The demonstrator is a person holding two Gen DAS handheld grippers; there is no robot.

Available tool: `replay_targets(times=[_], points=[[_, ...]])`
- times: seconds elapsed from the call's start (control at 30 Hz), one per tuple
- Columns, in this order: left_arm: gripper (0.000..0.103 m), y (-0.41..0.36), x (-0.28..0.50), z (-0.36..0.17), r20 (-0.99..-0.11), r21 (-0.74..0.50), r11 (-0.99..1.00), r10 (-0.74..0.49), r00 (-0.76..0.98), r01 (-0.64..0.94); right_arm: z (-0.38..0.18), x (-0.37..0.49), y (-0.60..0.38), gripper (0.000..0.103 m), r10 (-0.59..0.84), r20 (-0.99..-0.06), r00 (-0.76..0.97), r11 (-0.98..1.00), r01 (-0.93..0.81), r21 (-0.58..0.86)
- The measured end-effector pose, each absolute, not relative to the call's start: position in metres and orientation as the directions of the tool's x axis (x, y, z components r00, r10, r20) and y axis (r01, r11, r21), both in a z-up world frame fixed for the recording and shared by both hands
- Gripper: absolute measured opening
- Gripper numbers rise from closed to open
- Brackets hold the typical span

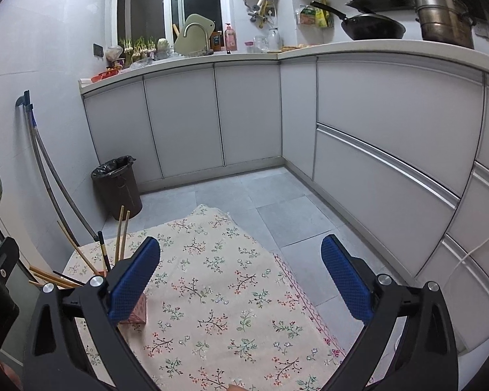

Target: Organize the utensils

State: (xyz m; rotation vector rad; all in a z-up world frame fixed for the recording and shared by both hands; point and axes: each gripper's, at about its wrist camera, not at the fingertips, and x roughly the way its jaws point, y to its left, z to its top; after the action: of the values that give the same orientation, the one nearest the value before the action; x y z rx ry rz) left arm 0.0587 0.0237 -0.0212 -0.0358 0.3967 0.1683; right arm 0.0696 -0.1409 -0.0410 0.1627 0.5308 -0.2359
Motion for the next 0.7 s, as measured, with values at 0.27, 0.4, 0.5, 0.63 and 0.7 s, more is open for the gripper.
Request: replay_targets(times=[0.27, 0.4, 0.5, 0.63, 0.7], points=[[0.096, 0.0209, 0.0593, -0.0214, -0.387, 0.0, 0.985, 0.161, 0.908, -0.175, -0.0433, 0.0716, -0.1422, 0.096, -0.178, -0.523, 0.833, 0.96, 0.264, 0.093], [0.096, 0.0211, 0.06, -0.022, -0.392, 0.004, 0.984, 0.164, 0.905, -0.177, -0.0435, 0.0706, -0.1406, 0.096, -0.181, -0.519, 0.835, 0.961, 0.263, 0.088], [0.096, 0.0199, 0.0621, -0.0256, -0.409, 0.014, 0.985, 0.161, 0.898, -0.17, -0.042, 0.0689, -0.1391, 0.096, -0.179, -0.511, 0.84, 0.962, 0.259, 0.09], [0.096, 0.0207, 0.0639, -0.0267, -0.411, 0.016, 0.984, 0.169, 0.896, -0.178, -0.0402, 0.0654, -0.1357, 0.096, -0.172, -0.507, 0.845, 0.965, 0.247, 0.084], [0.096, 0.021, 0.0641, -0.0263, -0.41, 0.017, 0.983, 0.173, 0.896, -0.182, -0.0403, 0.0646, -0.1349, 0.096, -0.17, -0.51, 0.843, 0.966, 0.245, 0.083]])
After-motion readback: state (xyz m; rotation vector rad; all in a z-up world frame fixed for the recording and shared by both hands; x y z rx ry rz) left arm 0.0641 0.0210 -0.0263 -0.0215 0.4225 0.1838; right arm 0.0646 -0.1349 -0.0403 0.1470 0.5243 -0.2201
